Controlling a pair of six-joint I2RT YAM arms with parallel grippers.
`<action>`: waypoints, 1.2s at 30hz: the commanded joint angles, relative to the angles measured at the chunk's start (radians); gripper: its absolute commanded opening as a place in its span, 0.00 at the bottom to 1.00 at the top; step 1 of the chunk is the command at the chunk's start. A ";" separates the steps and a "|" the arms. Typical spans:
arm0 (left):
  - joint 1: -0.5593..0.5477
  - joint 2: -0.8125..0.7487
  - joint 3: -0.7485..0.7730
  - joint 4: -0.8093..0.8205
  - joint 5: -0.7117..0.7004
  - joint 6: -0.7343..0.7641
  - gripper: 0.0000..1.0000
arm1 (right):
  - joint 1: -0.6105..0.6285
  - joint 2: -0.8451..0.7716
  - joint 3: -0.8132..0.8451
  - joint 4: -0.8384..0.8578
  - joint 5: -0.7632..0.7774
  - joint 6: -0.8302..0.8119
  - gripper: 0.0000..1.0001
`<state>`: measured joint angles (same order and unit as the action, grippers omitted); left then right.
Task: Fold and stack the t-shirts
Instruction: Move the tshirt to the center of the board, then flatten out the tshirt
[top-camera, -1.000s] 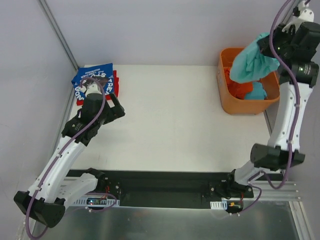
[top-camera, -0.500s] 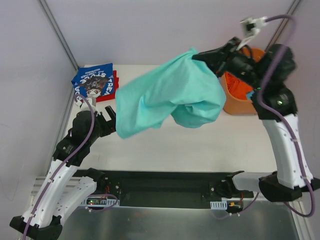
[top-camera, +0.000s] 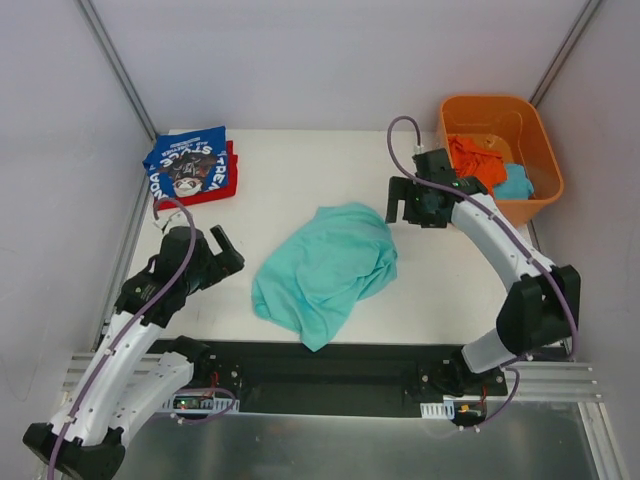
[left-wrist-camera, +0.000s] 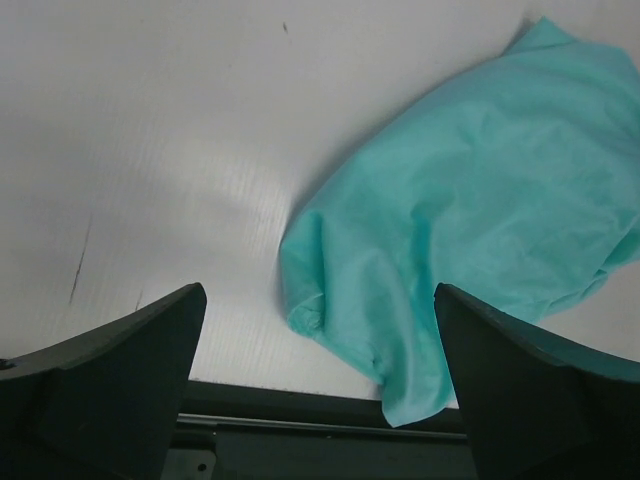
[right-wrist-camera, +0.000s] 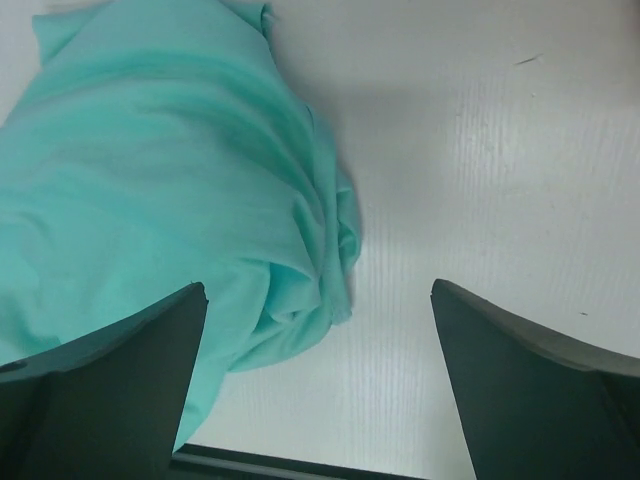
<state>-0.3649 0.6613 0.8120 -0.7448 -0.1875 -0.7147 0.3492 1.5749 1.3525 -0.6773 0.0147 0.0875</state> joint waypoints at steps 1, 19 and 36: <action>0.003 0.078 -0.062 -0.028 0.170 -0.034 0.99 | 0.011 -0.219 -0.164 0.010 0.087 0.006 1.00; -0.732 0.567 -0.044 0.317 0.286 -0.209 0.84 | -0.007 -0.429 -0.613 0.229 -0.068 0.179 0.84; -0.770 0.971 0.166 0.157 0.090 -0.262 0.53 | 0.030 -0.007 -0.504 0.430 -0.259 0.169 0.57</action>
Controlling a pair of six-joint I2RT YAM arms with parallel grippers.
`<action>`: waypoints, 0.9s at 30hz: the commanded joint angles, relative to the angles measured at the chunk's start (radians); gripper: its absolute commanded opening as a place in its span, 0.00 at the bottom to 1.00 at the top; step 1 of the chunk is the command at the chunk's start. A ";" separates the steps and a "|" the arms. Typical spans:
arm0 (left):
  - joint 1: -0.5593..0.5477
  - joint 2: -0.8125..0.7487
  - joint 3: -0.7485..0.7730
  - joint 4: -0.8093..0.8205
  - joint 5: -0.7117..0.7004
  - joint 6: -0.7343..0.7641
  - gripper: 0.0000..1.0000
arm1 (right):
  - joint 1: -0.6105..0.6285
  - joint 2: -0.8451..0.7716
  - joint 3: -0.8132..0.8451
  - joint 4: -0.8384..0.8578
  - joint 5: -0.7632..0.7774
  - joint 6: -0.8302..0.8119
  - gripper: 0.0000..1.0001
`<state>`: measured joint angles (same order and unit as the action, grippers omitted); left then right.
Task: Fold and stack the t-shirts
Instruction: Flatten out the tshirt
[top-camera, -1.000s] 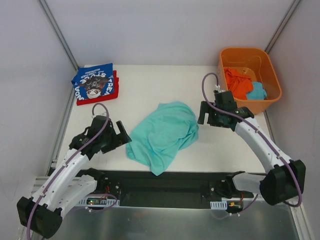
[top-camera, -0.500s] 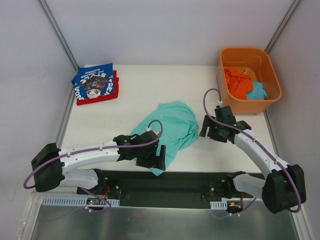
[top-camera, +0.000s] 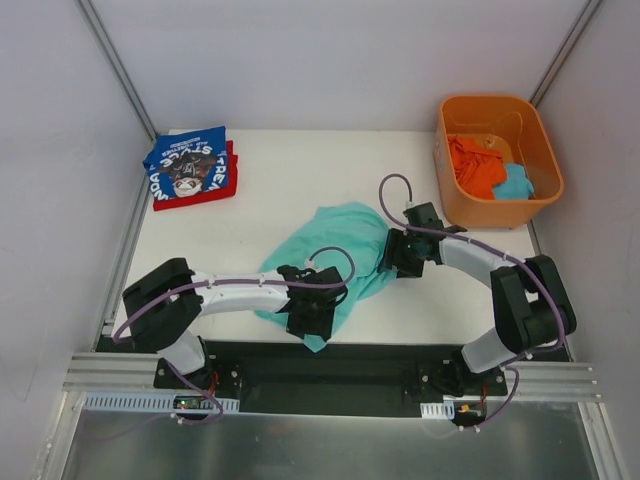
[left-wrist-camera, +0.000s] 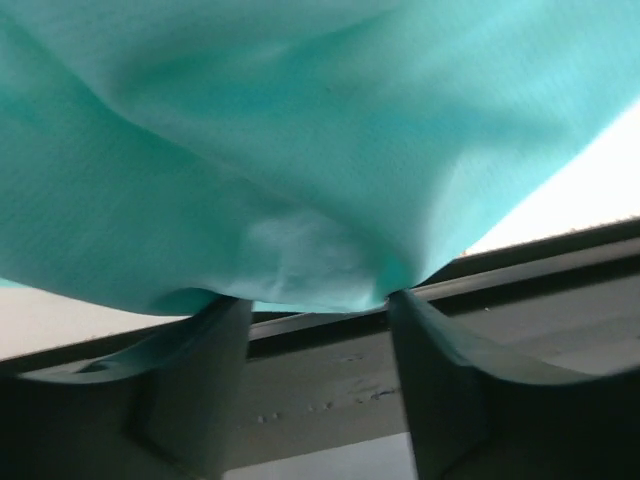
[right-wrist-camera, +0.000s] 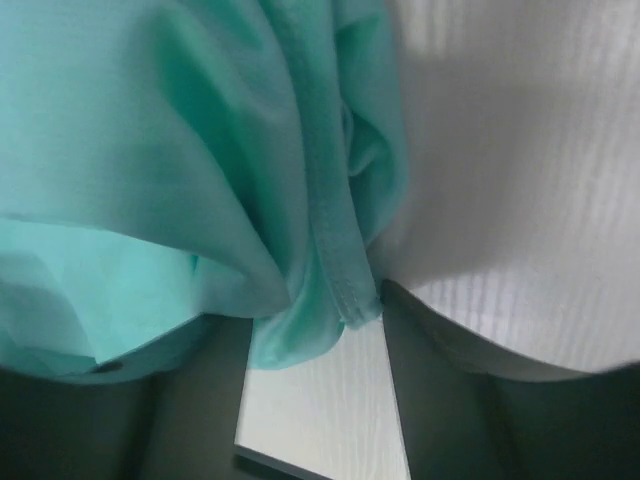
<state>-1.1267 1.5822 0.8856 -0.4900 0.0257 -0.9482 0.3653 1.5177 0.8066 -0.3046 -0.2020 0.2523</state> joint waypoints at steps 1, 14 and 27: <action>-0.008 0.062 0.108 -0.110 -0.141 -0.032 0.46 | 0.017 0.059 0.043 0.061 -0.043 0.004 0.48; 0.005 -0.231 0.191 -0.254 -0.492 -0.031 0.00 | 0.023 -0.302 0.109 -0.293 0.238 -0.162 0.12; 0.019 -0.852 0.418 -0.231 -0.868 0.285 0.00 | 0.023 -0.757 0.574 -0.630 0.166 -0.344 0.13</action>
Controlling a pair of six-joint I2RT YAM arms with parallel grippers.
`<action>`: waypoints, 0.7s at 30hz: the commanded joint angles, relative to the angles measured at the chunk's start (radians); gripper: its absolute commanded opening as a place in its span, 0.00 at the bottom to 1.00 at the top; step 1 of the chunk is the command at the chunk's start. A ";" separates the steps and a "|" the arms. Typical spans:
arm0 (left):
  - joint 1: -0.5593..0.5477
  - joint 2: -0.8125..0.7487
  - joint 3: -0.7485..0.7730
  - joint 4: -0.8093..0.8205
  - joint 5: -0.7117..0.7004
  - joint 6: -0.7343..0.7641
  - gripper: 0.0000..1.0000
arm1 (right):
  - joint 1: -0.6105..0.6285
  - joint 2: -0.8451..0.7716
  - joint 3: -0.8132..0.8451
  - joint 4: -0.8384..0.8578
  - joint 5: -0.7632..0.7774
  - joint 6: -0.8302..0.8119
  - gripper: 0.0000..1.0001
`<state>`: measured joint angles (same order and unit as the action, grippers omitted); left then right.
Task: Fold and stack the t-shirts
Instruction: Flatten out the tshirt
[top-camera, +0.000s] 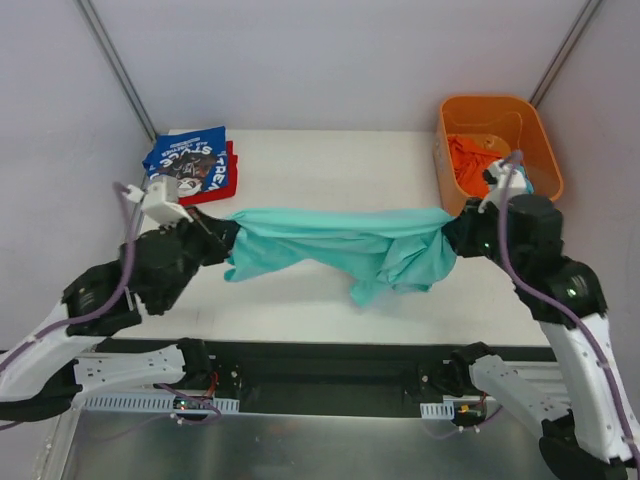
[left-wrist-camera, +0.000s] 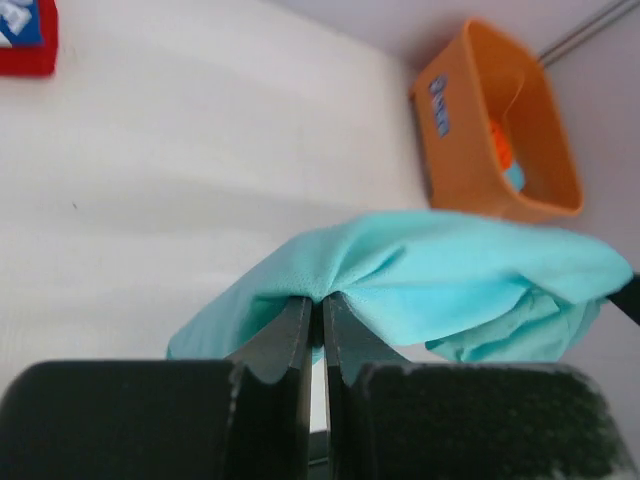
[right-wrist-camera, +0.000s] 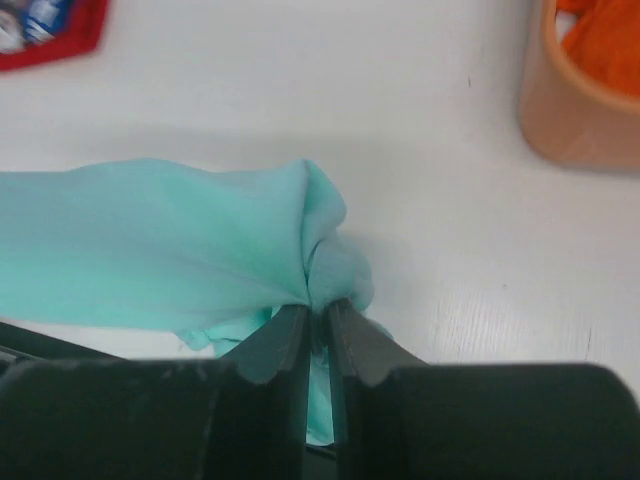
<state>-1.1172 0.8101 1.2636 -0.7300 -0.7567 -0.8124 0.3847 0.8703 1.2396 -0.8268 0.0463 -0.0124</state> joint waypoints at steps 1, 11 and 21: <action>0.010 -0.125 0.042 0.032 -0.055 0.174 0.00 | 0.002 -0.154 0.161 -0.104 -0.110 -0.083 0.13; 0.008 -0.201 0.079 0.178 0.142 0.328 0.00 | 0.002 -0.212 0.377 -0.087 -0.336 -0.063 0.17; 0.315 0.256 0.005 0.033 0.248 0.101 0.00 | -0.035 0.226 0.258 -0.043 0.073 -0.012 0.16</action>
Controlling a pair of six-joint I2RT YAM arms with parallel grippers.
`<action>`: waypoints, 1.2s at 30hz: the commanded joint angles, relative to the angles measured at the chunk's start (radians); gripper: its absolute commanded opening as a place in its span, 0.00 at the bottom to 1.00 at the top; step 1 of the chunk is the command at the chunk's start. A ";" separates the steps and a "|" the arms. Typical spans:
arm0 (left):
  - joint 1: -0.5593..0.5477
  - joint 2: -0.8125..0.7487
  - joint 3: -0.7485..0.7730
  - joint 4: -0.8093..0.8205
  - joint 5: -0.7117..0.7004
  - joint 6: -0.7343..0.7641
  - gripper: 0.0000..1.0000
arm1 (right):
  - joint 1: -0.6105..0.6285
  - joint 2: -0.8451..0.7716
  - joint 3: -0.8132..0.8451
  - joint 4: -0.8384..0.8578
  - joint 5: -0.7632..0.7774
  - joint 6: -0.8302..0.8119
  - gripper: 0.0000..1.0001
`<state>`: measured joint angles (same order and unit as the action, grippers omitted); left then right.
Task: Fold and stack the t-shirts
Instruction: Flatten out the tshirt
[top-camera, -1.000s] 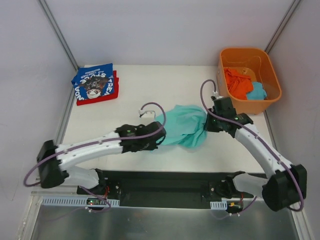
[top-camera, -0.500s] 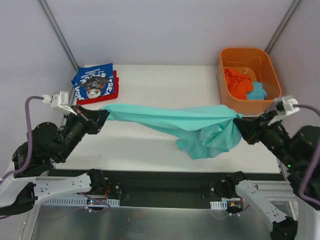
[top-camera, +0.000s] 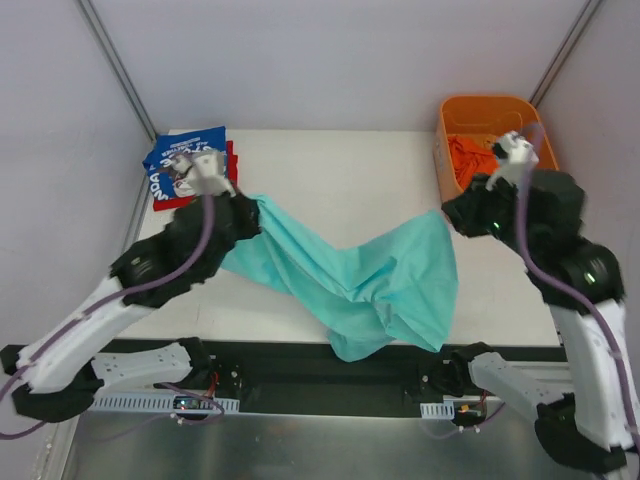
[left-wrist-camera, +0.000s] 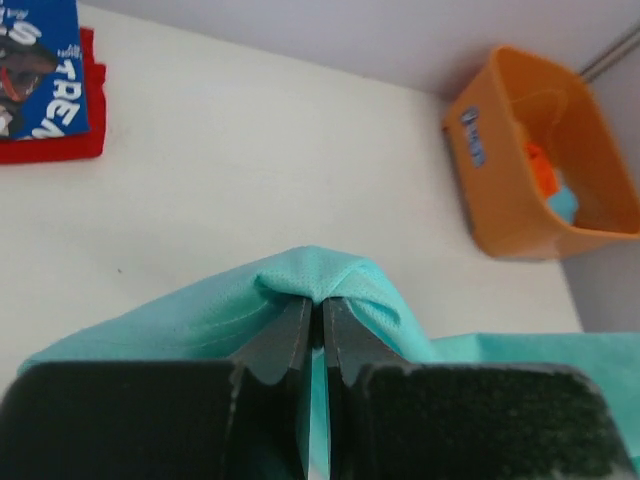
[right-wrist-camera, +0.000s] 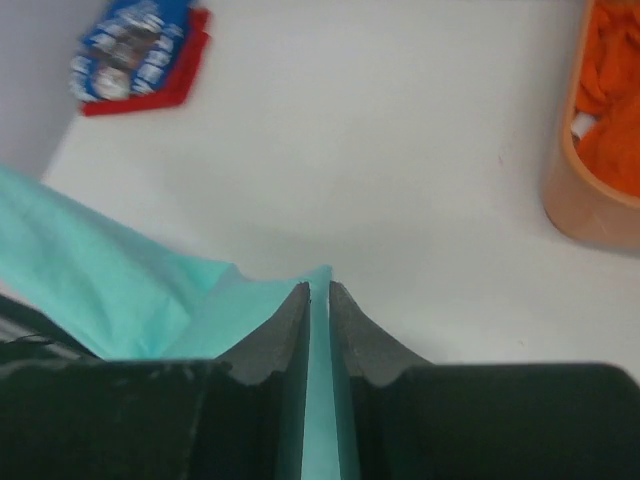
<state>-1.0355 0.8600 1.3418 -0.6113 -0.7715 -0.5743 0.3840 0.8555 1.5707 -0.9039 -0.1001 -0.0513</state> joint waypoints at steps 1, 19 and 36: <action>0.323 0.311 -0.108 -0.064 0.370 -0.145 0.00 | -0.072 0.287 -0.084 0.063 0.218 0.022 0.16; 0.733 0.693 -0.025 -0.034 0.571 -0.028 0.99 | -0.021 0.728 -0.025 0.148 0.111 -0.023 0.97; 0.848 0.395 -0.438 -0.016 0.632 -0.095 0.99 | 0.354 0.643 -0.662 0.350 0.042 0.325 0.97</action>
<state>-0.2115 1.2236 0.8963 -0.6518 -0.1822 -0.6521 0.7673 1.3514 0.7948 -0.6285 -0.1135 0.2451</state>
